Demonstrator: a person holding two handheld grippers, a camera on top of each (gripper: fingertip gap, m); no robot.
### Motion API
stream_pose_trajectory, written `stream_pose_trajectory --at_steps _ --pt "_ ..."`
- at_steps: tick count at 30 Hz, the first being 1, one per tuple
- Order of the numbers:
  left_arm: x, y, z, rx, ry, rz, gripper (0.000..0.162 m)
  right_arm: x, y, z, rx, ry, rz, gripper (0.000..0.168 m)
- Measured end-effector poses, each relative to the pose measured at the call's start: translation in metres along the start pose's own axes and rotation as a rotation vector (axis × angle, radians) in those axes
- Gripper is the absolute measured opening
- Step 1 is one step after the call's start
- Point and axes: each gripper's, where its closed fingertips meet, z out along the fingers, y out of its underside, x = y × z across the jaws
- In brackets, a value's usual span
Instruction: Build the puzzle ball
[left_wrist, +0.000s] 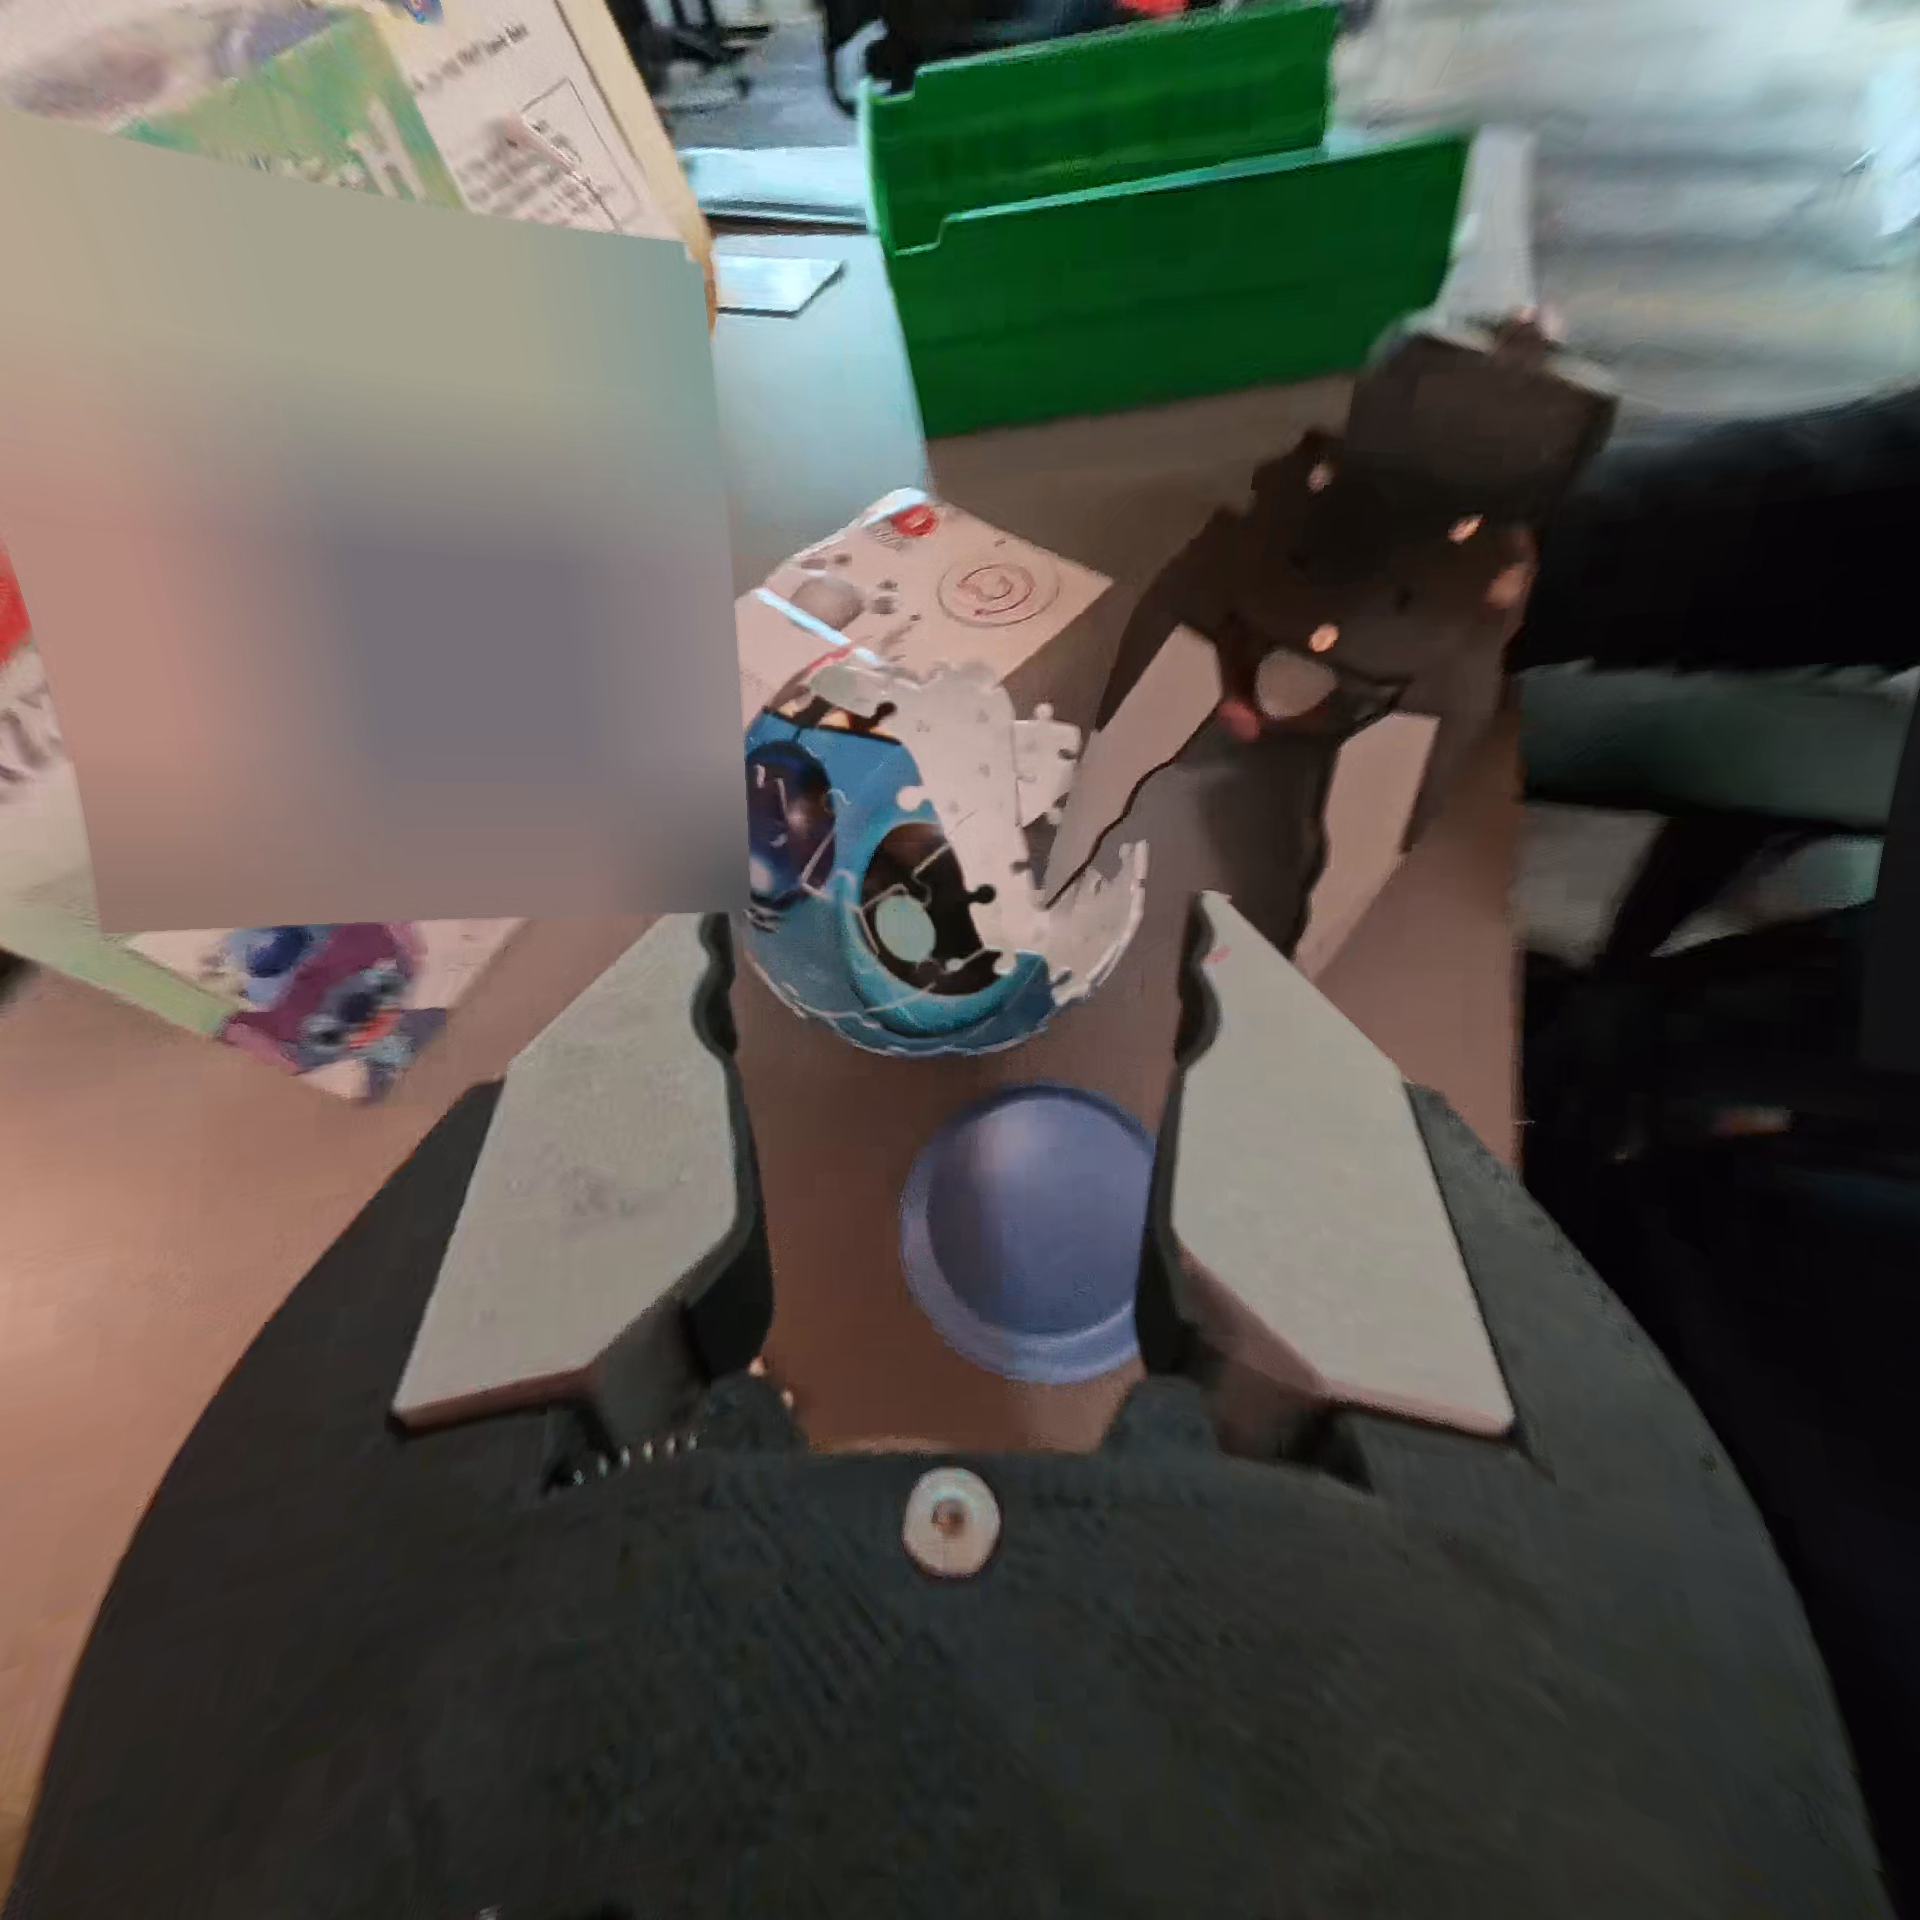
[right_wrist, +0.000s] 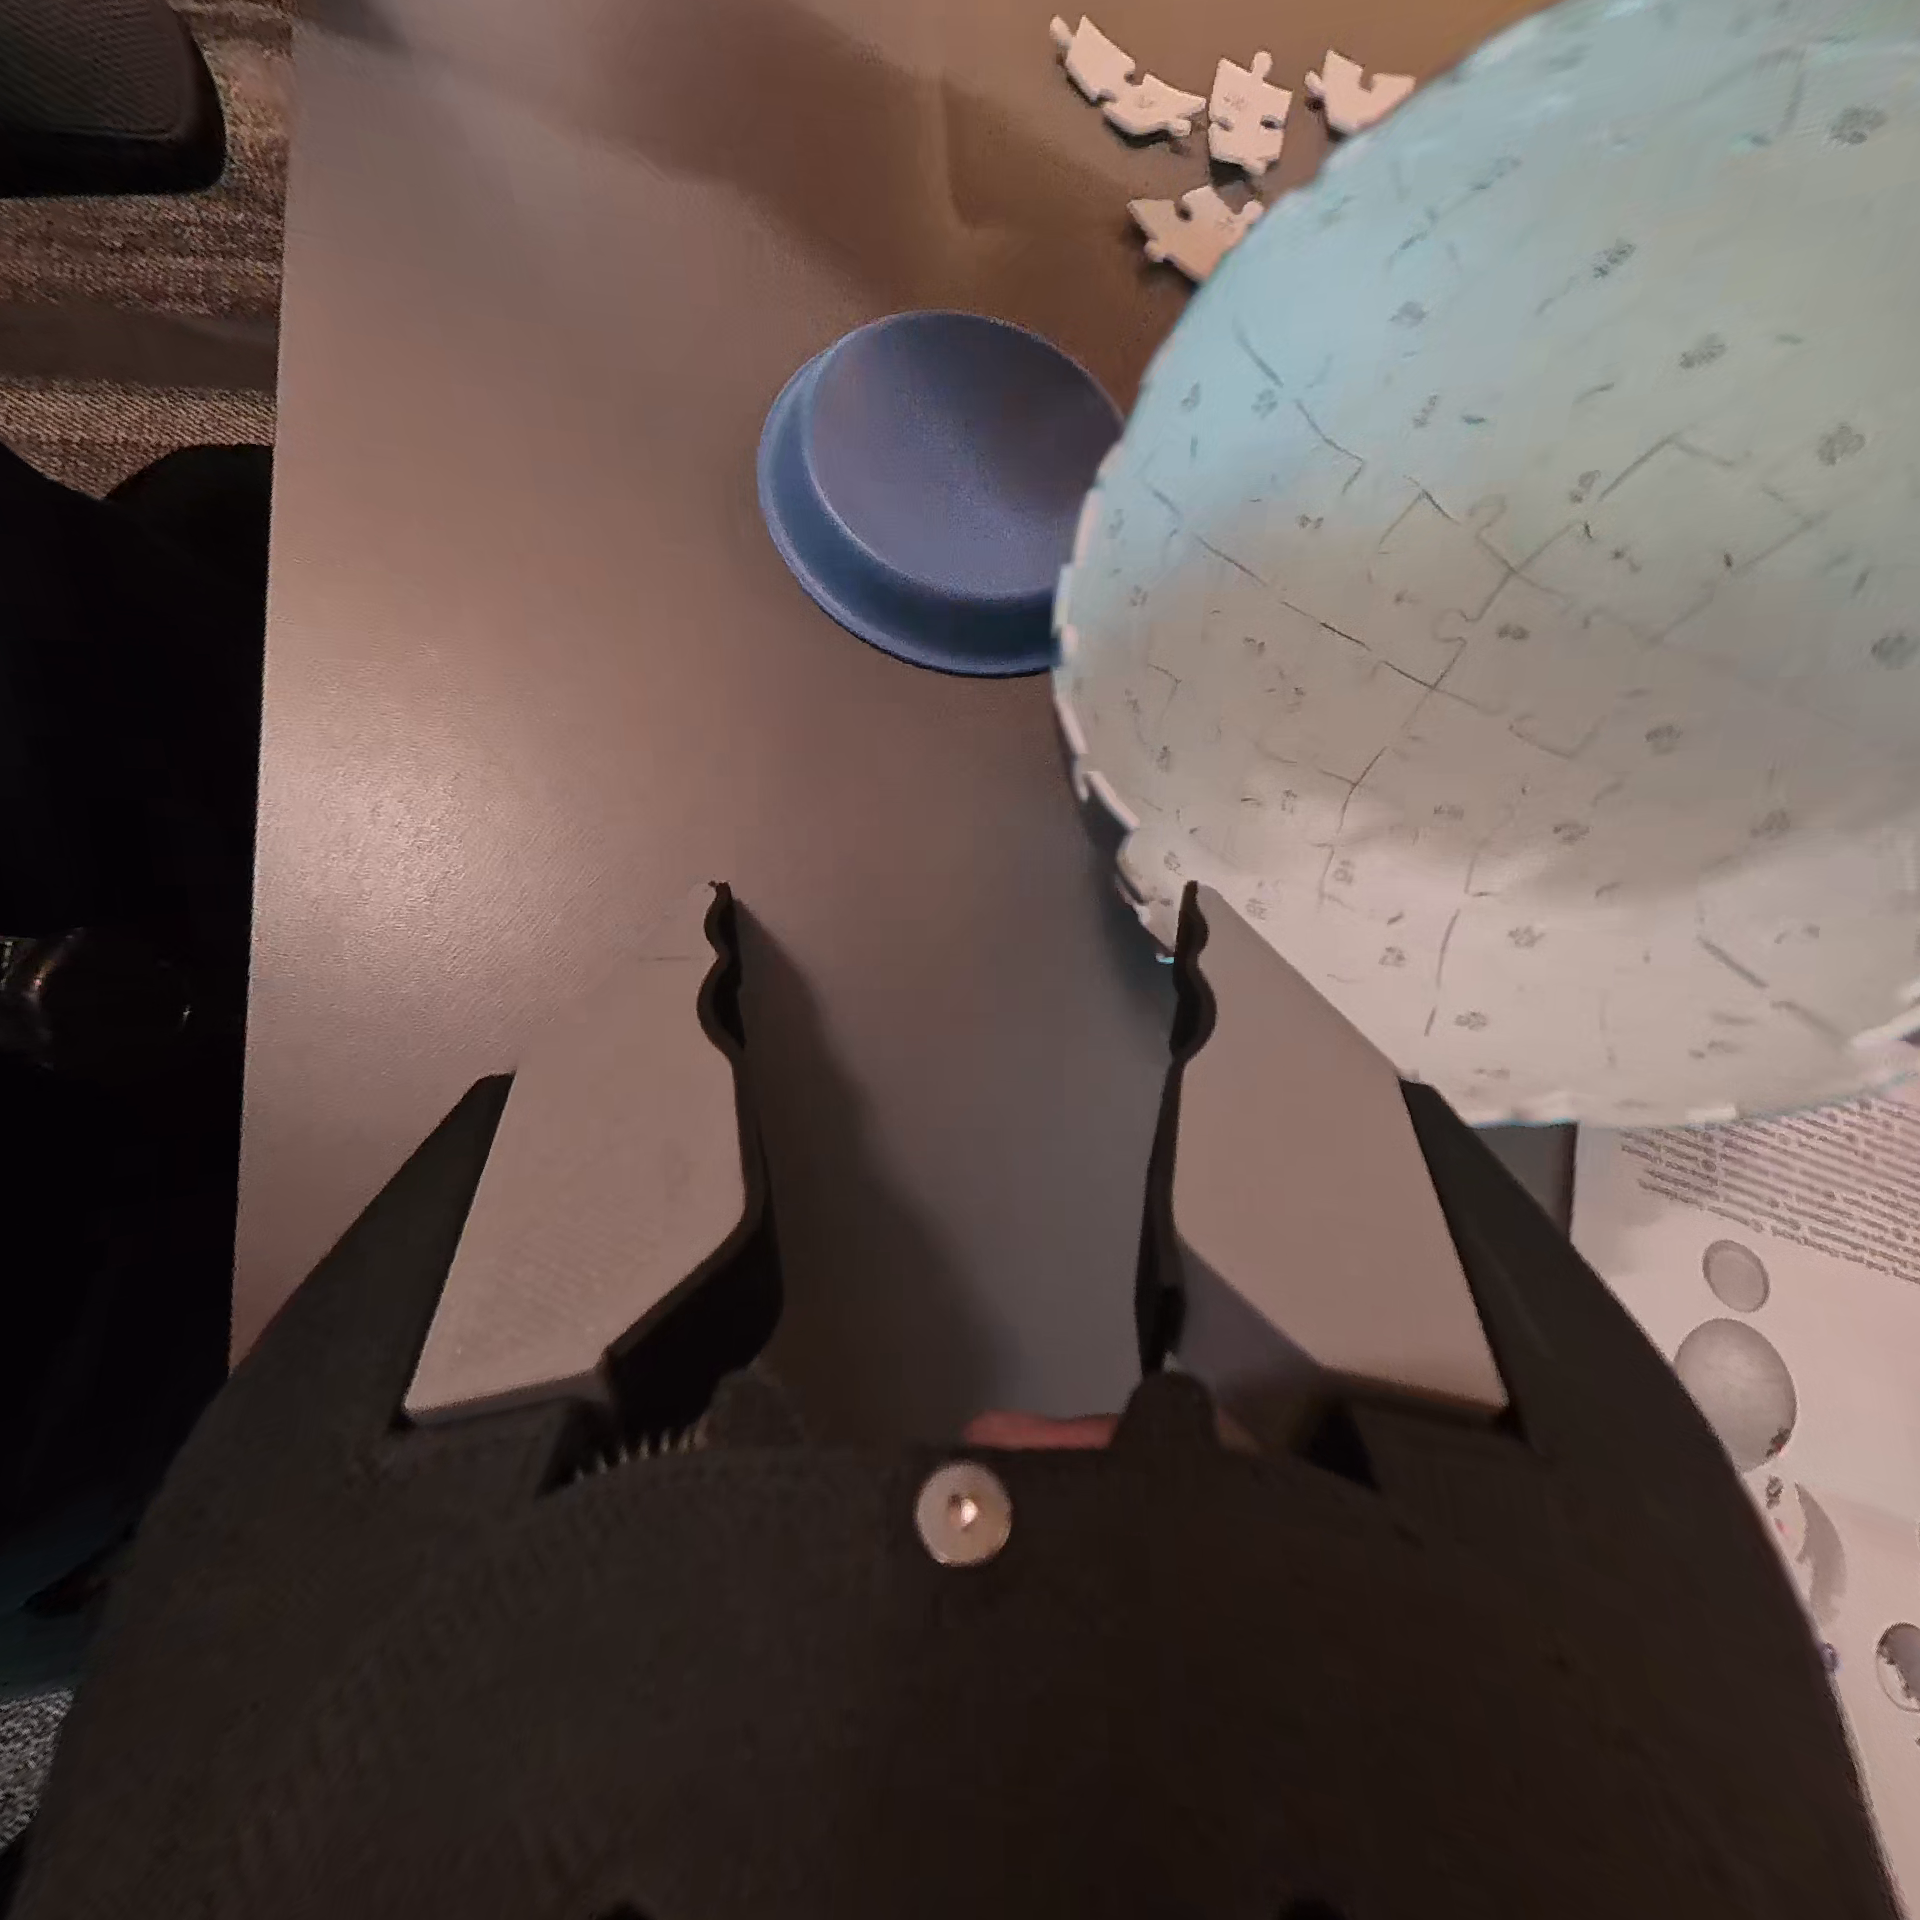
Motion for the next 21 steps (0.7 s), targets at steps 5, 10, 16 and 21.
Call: stream_pose_trajectory --at_steps 5,10,16,21 --pt "-0.012 -0.006 0.004 0.101 0.383 -0.304 0.086 0.000 -0.001 0.002 -0.003 -0.009 -0.003 0.082" --pt "-0.035 -0.006 0.026 0.094 0.574 -0.452 0.087 0.002 -0.001 0.003 -0.005 -0.006 0.001 0.081" --pt "-0.039 0.003 0.051 0.043 0.712 -0.528 0.089 0.004 0.001 0.002 -0.001 -0.013 0.024 0.082" --pt "-0.054 0.021 0.063 -0.024 0.626 -0.508 0.090 0.006 0.002 0.002 0.002 -0.015 0.029 0.081"
